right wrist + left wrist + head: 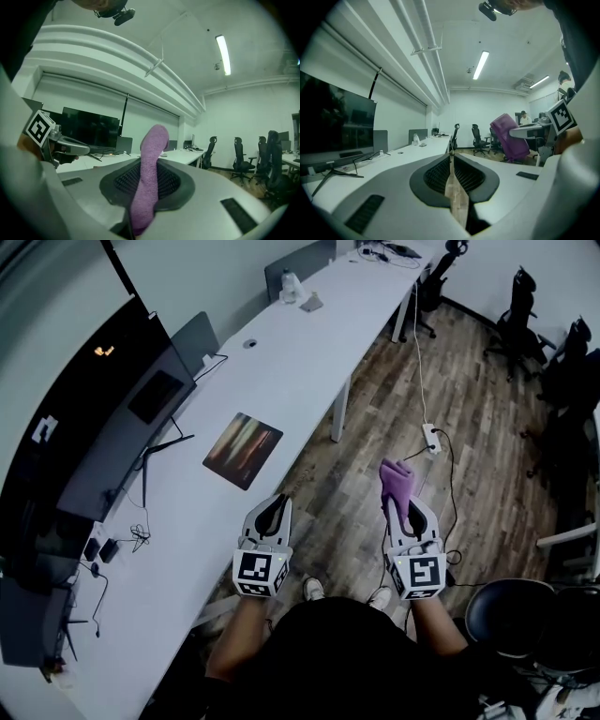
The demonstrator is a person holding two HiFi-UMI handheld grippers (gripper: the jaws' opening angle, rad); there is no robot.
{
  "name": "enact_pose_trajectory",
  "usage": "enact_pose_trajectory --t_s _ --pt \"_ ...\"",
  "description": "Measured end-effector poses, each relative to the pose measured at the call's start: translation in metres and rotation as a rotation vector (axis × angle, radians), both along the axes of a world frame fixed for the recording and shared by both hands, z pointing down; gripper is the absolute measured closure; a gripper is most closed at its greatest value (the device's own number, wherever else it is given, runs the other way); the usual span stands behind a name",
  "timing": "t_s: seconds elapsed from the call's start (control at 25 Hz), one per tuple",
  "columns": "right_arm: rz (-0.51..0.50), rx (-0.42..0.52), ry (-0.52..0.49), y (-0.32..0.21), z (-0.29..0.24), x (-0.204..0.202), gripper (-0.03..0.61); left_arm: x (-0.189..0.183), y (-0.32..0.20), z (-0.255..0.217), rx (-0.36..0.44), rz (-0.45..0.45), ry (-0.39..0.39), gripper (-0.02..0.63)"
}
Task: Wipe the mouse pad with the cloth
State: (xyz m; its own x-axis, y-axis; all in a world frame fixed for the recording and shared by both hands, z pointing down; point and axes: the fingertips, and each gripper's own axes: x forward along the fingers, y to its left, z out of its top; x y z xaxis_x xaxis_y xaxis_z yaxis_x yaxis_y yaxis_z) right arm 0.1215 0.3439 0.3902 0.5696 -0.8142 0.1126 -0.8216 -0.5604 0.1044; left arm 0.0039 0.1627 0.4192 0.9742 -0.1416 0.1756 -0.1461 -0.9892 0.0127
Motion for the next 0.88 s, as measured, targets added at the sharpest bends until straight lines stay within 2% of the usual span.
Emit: enact_pose_trajectory --t_s 0.2,0.48,0.88 --pt "-0.030 -0.031 0.008 -0.035 0.005 -0.014 0.506 -0.020 -0.026 0.000 -0.001 -0.023 0.005 0.569" --pt "-0.032 -0.050 -0.031 -0.071 0.013 -0.021 0.506 -0.043 -0.050 0.010 -0.002 -0.051 -0.006 0.569" --pt "-0.140 -0.091 -0.005 -0.133 0.020 -0.010 0.506 -0.042 -0.090 0.015 -0.013 -0.134 -0.018 0.569"
